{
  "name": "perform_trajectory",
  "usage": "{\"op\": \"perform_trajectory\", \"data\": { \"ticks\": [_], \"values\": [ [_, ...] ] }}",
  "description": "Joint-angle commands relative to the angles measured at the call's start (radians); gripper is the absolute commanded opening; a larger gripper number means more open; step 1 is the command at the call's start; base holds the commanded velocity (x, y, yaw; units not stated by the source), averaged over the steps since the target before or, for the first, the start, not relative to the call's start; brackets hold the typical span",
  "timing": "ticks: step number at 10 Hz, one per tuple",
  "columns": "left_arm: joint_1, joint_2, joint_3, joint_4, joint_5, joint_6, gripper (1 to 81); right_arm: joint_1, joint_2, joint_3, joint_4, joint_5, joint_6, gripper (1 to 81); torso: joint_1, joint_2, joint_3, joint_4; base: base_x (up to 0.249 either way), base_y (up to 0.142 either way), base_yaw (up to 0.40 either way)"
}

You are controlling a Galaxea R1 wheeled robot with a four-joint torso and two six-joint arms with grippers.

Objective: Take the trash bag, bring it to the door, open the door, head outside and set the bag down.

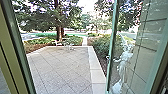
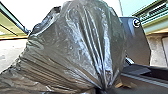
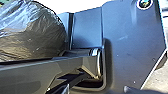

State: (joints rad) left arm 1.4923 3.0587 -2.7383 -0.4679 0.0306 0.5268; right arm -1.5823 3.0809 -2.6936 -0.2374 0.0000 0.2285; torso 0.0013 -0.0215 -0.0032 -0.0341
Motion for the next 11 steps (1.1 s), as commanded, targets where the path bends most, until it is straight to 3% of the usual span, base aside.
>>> {"op": "perform_trajectory", "data": {
  "ticks": [1, 11],
  "values": [
    [-0.069, 0.011, 0.011, 0.003, 0.068, 0.009, 1.0, 0.044, 0.026, 0.019, -0.019, -0.057, -0.021, 81.1, 0.000, 0.000, 0.000, 0.000, 0.110, 0.000, 0.000],
    [-0.068, 0.013, 0.011, 0.003, 0.068, 0.009, 1.0, 0.049, 0.026, 0.019, -0.020, -0.057, -0.021, 81.1, -0.001, -0.001, 0.001, 0.000, 0.110, 0.000, 0.000]
  ]
}}
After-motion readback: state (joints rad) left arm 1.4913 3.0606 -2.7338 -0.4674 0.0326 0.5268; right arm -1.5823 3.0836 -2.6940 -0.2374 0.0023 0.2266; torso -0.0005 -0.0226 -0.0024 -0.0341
